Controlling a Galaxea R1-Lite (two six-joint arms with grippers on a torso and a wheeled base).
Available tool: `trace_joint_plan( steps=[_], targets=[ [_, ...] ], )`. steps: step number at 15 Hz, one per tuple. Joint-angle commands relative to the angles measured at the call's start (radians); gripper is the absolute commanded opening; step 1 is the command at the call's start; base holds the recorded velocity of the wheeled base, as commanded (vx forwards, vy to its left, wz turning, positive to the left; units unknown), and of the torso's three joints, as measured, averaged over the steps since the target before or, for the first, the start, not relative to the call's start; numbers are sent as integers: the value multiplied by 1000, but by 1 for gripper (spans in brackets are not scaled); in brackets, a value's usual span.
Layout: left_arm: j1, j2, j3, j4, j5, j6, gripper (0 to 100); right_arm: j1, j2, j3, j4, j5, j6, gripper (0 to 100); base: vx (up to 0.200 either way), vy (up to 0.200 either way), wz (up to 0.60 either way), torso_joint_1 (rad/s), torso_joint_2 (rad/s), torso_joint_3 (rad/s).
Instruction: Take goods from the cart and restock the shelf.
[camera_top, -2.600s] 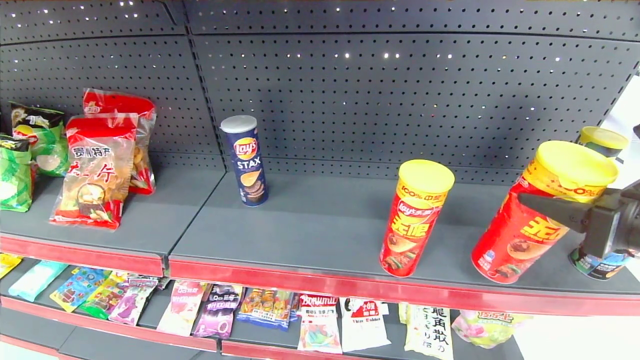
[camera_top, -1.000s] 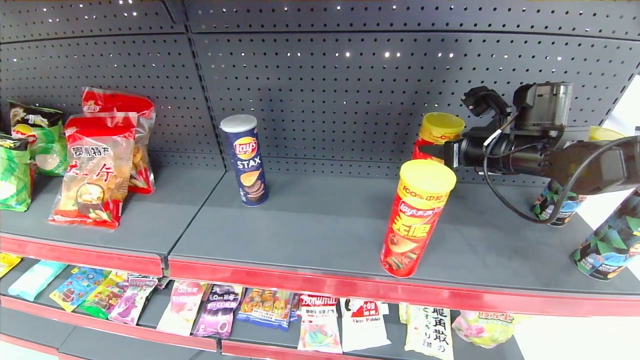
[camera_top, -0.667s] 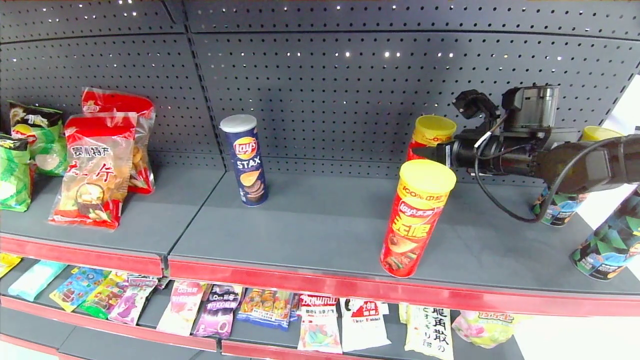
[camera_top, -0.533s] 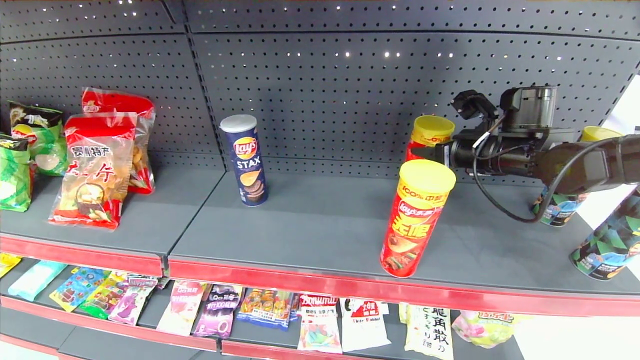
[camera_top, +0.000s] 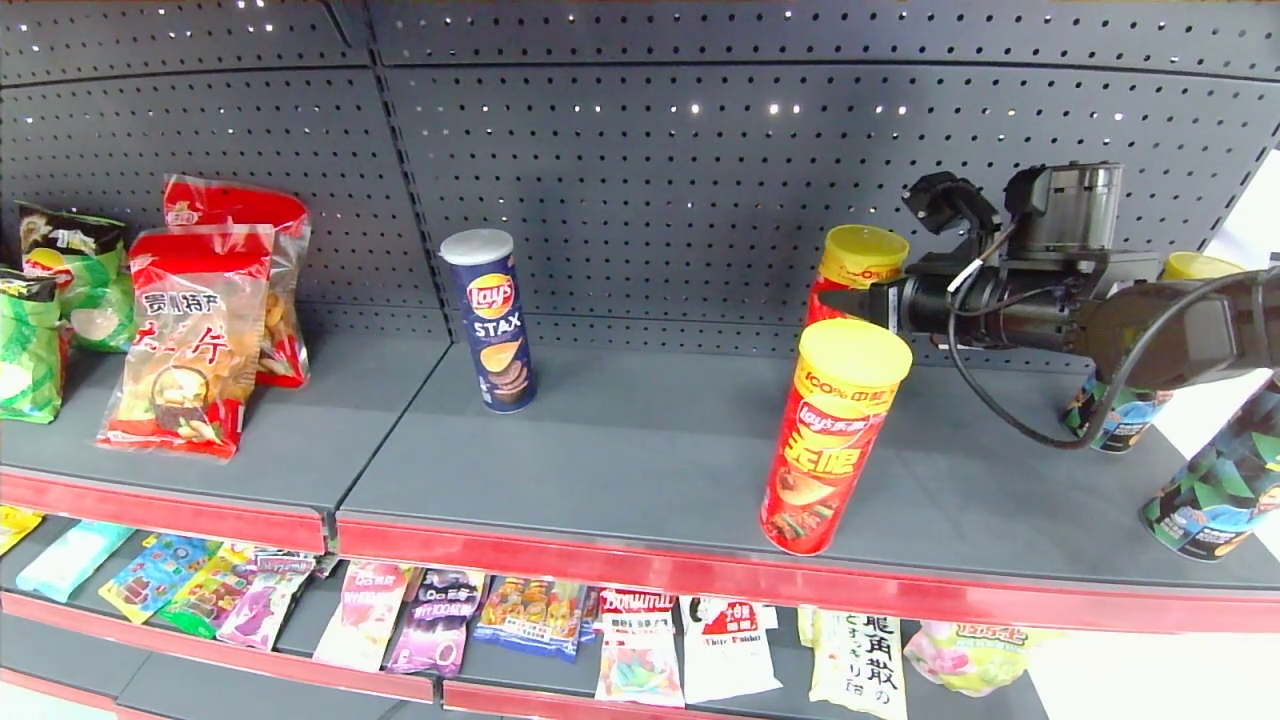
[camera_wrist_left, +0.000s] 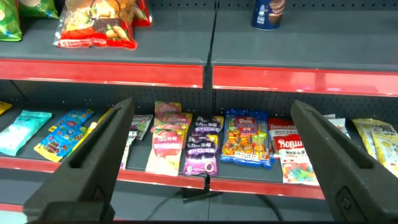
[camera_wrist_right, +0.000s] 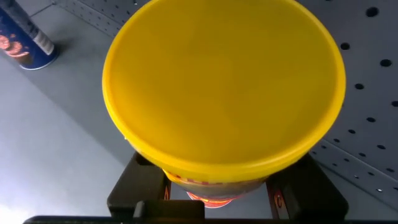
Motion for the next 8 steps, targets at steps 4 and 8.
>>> trace_joint_plan(
  steps=[4,8],
  targets=[
    [0,0,0,0,0,0,100,5,-15,26,-3,-1,-1,0,0,0,0,0,0,0],
    [0,0,0,0,0,0,100,5,-14,26,-6,-1,2,0,0,0,0,0,0,0]
  ],
)
